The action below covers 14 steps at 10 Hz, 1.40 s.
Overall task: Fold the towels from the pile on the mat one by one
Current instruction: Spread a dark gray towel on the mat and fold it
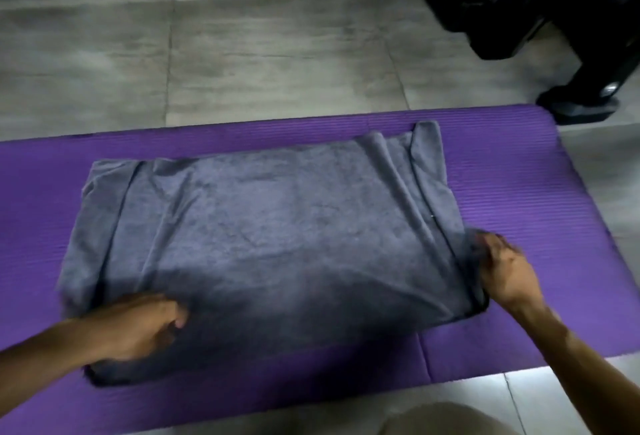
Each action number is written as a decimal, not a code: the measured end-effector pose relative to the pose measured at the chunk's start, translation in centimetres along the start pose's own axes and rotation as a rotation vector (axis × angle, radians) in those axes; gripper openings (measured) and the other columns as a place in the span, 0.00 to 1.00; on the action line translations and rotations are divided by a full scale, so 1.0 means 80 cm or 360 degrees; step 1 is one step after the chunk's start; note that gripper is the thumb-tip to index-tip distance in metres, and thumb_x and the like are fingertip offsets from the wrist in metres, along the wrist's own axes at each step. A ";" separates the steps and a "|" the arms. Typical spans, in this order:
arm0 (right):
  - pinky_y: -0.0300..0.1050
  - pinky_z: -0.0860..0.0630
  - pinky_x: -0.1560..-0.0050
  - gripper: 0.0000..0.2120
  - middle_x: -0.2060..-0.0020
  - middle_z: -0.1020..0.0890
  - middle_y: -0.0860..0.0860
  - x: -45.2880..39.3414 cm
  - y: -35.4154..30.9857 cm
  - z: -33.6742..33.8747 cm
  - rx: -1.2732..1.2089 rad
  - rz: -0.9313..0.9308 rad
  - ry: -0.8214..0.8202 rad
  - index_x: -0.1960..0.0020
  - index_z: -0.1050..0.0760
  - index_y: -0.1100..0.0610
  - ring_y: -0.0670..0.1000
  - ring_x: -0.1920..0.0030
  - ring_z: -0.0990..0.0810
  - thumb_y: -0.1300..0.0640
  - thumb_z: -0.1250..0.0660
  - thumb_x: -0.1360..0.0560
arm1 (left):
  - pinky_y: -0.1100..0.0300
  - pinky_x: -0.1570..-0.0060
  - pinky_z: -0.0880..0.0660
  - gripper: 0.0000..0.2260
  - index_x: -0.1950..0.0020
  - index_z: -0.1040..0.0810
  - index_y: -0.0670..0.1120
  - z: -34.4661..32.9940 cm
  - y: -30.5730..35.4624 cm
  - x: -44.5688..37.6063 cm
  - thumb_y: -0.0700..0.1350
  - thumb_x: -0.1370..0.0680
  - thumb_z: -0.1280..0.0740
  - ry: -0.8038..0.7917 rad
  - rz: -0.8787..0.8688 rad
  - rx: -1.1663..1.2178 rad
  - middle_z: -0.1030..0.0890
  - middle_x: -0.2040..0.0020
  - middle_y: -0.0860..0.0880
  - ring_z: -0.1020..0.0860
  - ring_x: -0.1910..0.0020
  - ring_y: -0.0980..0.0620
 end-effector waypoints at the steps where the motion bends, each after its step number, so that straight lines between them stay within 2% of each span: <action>1: 0.58 0.27 0.43 0.27 0.44 0.20 0.61 -0.040 0.035 -0.011 0.0023 -0.0293 0.0002 0.34 0.27 0.57 0.66 0.44 0.22 0.50 0.36 0.31 | 0.58 0.48 0.28 0.09 0.50 0.30 0.60 0.189 0.282 0.141 0.62 0.25 0.42 0.0112 -0.0345 -0.0424 0.27 0.53 0.58 0.25 0.48 0.54; 2: 0.56 0.27 0.45 0.20 0.47 0.18 0.59 -0.040 0.035 -0.026 0.0033 -0.0408 -0.0118 0.37 0.24 0.54 0.64 0.44 0.22 0.51 0.32 0.28 | 0.60 0.39 0.30 0.11 0.42 0.28 0.55 0.225 0.377 0.142 0.56 0.22 0.41 0.0164 -0.0477 -0.0452 0.25 0.42 0.53 0.26 0.39 0.50; 3: 0.56 0.24 0.52 0.13 0.54 0.16 0.61 -0.025 0.075 -0.013 -0.0249 -0.0618 0.0106 0.48 0.21 0.57 0.62 0.50 0.18 0.49 0.33 0.26 | 0.55 0.30 0.36 0.22 0.26 0.36 0.56 0.247 0.456 0.101 0.51 0.20 0.39 0.0385 -0.0370 -0.0251 0.38 0.24 0.49 0.37 0.26 0.47; 4: 0.57 0.24 0.53 0.16 0.56 0.16 0.65 0.012 0.139 0.002 -0.0523 -0.0944 0.0228 0.50 0.20 0.62 0.59 0.52 0.18 0.50 0.31 0.27 | 0.49 0.29 0.37 0.32 0.22 0.47 0.59 0.225 0.490 0.084 0.51 0.22 0.35 0.0465 -0.0258 -0.0039 0.54 0.20 0.49 0.48 0.23 0.43; 5: 0.57 0.24 0.52 0.11 0.56 0.18 0.65 0.069 0.215 0.020 -0.0355 -0.1250 0.0102 0.49 0.21 0.65 0.65 0.51 0.19 0.58 0.29 0.26 | 0.38 0.43 0.25 0.45 0.22 0.43 0.57 0.179 0.528 0.076 0.51 0.34 0.22 0.0564 -0.0180 0.0020 0.54 0.21 0.41 0.45 0.25 0.31; 6: 0.58 0.25 0.49 0.13 0.49 0.19 0.66 0.068 0.215 0.028 -0.0132 -0.1151 0.0088 0.45 0.24 0.61 0.67 0.48 0.21 0.59 0.29 0.27 | 0.36 0.57 0.22 0.52 0.27 0.31 0.56 0.161 0.530 0.081 0.49 0.49 0.15 0.0437 -0.0130 0.0014 0.42 0.23 0.37 0.34 0.33 0.26; 7: 0.57 0.28 0.47 0.17 0.49 0.19 0.60 -0.016 0.134 0.023 -0.0050 -0.0543 0.0166 0.45 0.23 0.57 0.65 0.48 0.22 0.52 0.33 0.31 | 0.38 0.34 0.33 0.49 0.22 0.60 0.61 0.164 0.533 0.072 0.51 0.29 0.25 0.0539 -0.0146 0.0019 0.68 0.23 0.41 0.59 0.25 0.28; 8: 0.57 0.29 0.43 0.20 0.43 0.21 0.55 -0.093 0.053 0.012 -0.0101 -0.0191 0.0127 0.44 0.23 0.54 0.63 0.45 0.23 0.48 0.37 0.33 | 0.38 0.31 0.37 0.47 0.23 0.65 0.61 0.157 0.532 0.067 0.50 0.25 0.29 0.0396 -0.0098 0.0073 0.73 0.25 0.41 0.65 0.26 0.29; 9: 0.61 0.35 0.35 0.22 0.30 0.29 0.53 -0.189 -0.030 -0.013 0.0025 -0.0080 0.0016 0.33 0.29 0.52 0.62 0.34 0.31 0.49 0.36 0.25 | 0.30 0.50 0.26 0.56 0.24 0.42 0.62 0.172 0.532 0.072 0.56 0.47 0.17 0.0374 -0.0103 0.0132 0.52 0.22 0.35 0.44 0.29 0.23; 10: 0.64 0.43 0.29 0.29 0.23 0.41 0.51 -0.228 -0.036 -0.039 0.0084 -0.0200 -0.0190 0.24 0.40 0.48 0.62 0.25 0.42 0.42 0.39 0.23 | 0.30 0.42 0.30 0.54 0.23 0.51 0.63 0.174 0.535 0.067 0.55 0.39 0.20 0.0430 -0.0161 0.0055 0.67 0.23 0.38 0.52 0.26 0.25; 11: 0.68 0.56 0.27 0.40 0.21 0.57 0.44 -0.286 -0.001 -0.054 0.0191 -0.0334 -0.0510 0.21 0.57 0.40 0.58 0.21 0.59 0.29 0.42 0.26 | 0.30 0.42 0.30 0.57 0.24 0.55 0.61 0.169 0.535 0.061 0.54 0.40 0.19 0.0540 -0.0139 0.0050 0.71 0.26 0.42 0.51 0.26 0.26; 12: 0.69 0.56 0.26 0.46 0.21 0.58 0.45 -0.319 0.018 -0.043 0.0231 -0.0368 -0.0652 0.22 0.58 0.38 0.59 0.21 0.59 0.24 0.42 0.32 | 0.30 0.58 0.24 0.62 0.27 0.42 0.59 0.154 0.527 0.052 0.55 0.57 0.16 0.0383 -0.0116 0.0006 0.52 0.23 0.38 0.37 0.31 0.24; 13: 0.66 0.52 0.25 0.43 0.20 0.52 0.50 -0.315 -0.002 -0.021 0.0255 -0.0307 -0.0379 0.21 0.53 0.45 0.61 0.22 0.54 0.32 0.38 0.28 | 0.33 0.64 0.22 0.62 0.29 0.38 0.58 0.161 0.527 0.057 0.56 0.61 0.16 0.0472 -0.0151 0.0004 0.42 0.24 0.37 0.32 0.35 0.24; 14: 0.64 0.51 0.24 0.36 0.20 0.49 0.53 -0.247 -0.048 -0.017 0.0145 -0.0120 0.0024 0.20 0.49 0.50 0.62 0.22 0.51 0.43 0.39 0.23 | 0.31 0.46 0.27 0.55 0.25 0.53 0.60 0.161 0.531 0.064 0.54 0.40 0.19 0.0484 -0.0174 0.0020 0.61 0.22 0.39 0.49 0.27 0.24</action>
Point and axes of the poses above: each hand's wrist, its own x-axis away from the middle knuckle, its own z-axis out of the back of the hand, y = z × x, the point moved 10 cm from there along -x, towards the middle knuckle
